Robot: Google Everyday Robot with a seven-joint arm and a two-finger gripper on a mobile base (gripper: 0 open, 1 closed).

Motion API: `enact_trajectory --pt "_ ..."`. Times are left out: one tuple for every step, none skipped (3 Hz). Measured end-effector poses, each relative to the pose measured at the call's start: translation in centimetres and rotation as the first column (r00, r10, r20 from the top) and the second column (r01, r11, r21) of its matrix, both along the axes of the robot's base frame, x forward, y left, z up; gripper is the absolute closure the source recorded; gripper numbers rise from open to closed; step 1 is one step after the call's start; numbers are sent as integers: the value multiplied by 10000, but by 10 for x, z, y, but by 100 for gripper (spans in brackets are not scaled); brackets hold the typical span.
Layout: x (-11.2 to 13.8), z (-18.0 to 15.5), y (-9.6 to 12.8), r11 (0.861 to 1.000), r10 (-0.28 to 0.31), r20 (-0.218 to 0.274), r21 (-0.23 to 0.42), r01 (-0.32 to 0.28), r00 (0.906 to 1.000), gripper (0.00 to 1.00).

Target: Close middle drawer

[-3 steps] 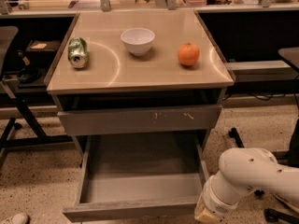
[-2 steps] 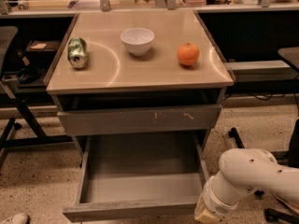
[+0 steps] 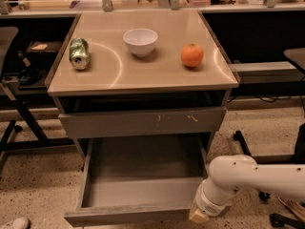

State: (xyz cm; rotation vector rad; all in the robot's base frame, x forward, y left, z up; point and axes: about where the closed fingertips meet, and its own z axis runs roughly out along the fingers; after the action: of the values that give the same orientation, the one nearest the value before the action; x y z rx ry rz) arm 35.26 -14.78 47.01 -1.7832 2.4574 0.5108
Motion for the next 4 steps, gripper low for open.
enact_trajectory --pt "19 -24 6 9996 -245 -69 -155 244 9997 100" --pt "20 -27 7 9995 -256 -111 -164 254 9996 82" --pt "20 -27 7 9995 -256 -111 -164 254 9996 59" --pt "20 -27 7 9995 -256 -112 -164 254 9996 36"
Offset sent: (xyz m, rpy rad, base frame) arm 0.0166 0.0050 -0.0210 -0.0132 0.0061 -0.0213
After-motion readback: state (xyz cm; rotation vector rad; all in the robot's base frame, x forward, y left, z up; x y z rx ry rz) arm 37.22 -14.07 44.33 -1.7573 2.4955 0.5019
